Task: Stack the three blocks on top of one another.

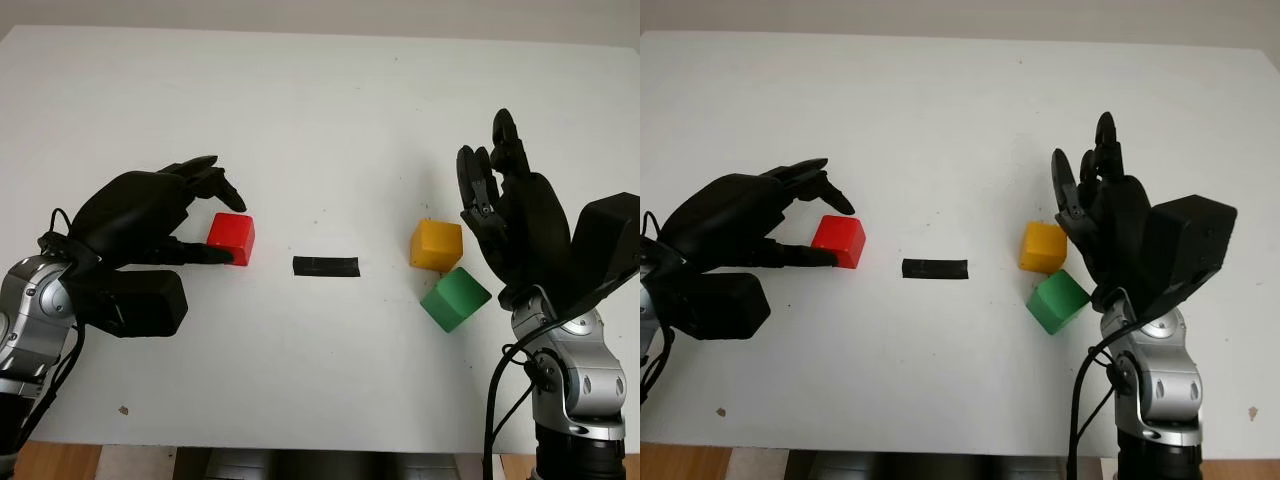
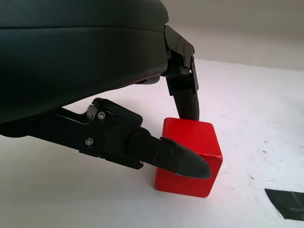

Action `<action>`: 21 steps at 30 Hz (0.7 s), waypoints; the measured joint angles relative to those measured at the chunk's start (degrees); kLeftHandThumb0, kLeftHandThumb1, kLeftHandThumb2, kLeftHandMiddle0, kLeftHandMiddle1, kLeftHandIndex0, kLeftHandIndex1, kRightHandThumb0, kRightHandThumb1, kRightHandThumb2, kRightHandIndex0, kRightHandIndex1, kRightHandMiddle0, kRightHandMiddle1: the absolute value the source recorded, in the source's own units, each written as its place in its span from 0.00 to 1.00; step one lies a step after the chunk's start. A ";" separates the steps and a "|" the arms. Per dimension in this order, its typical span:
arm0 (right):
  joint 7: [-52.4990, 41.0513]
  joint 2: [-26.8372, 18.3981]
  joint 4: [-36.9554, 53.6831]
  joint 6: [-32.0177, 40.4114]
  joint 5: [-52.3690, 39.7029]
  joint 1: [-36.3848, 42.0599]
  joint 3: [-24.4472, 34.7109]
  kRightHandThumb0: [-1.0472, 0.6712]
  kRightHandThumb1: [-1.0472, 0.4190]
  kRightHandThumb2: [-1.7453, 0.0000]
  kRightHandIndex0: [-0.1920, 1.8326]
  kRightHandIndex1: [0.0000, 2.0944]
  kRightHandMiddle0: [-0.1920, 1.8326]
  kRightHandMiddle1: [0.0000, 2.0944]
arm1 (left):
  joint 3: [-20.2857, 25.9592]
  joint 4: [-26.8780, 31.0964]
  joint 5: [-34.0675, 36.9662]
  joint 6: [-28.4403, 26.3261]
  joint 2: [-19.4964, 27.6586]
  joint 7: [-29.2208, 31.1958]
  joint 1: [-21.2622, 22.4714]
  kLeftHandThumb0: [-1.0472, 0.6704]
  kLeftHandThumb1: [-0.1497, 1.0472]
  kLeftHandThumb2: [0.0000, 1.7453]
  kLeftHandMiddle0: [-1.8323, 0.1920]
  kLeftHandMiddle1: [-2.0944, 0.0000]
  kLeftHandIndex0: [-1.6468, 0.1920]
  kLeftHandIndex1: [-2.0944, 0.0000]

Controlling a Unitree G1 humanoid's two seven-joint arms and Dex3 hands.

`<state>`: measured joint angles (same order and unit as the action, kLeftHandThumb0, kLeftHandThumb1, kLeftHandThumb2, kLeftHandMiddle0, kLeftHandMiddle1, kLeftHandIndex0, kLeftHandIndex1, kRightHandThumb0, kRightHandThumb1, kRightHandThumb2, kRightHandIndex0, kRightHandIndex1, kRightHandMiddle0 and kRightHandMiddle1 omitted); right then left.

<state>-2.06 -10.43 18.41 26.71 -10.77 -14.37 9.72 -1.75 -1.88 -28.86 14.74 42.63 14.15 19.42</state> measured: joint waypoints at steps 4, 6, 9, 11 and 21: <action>0.37 0.01 0.00 0.01 0.00 -0.16 0.02 0.29 0.00 0.74 0.00 0.00 0.00 0.00 | 0.02 -0.66 1.26 0.45 -0.37 -0.10 0.00 0.32 1.00 0.04 0.76 0.96 0.77 0.30; 0.49 0.00 -0.01 0.00 -0.01 -0.36 0.03 0.29 0.00 0.74 0.00 0.00 0.00 0.00 | 0.02 -1.34 1.55 1.00 -0.48 -0.54 0.00 0.32 1.00 0.04 0.76 0.96 0.77 0.31; 0.40 0.00 -0.02 0.00 -0.13 -0.47 0.04 0.29 0.00 0.74 0.00 0.00 0.00 0.00 | 0.02 -2.24 1.21 1.82 -0.57 -1.68 0.01 0.32 1.00 0.04 0.76 0.96 0.76 0.30; 0.25 0.00 -0.06 -0.02 -0.24 -0.50 0.04 0.29 0.00 0.74 0.00 0.00 0.00 0.00 | 0.01 -2.60 0.58 2.29 -0.57 -2.39 0.02 0.32 1.00 0.04 0.76 0.97 0.77 0.30; 0.77 0.06 -0.09 -0.01 -0.27 -0.52 0.02 0.29 0.00 0.74 0.00 0.00 0.00 0.00 | 0.02 -2.53 -1.32 3.43 -0.39 -2.57 0.08 0.34 1.00 0.05 0.77 0.97 0.78 0.29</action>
<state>-1.30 -10.37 18.33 26.70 -11.04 -14.89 9.74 -1.73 -4.41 -30.18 18.17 42.24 11.58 19.50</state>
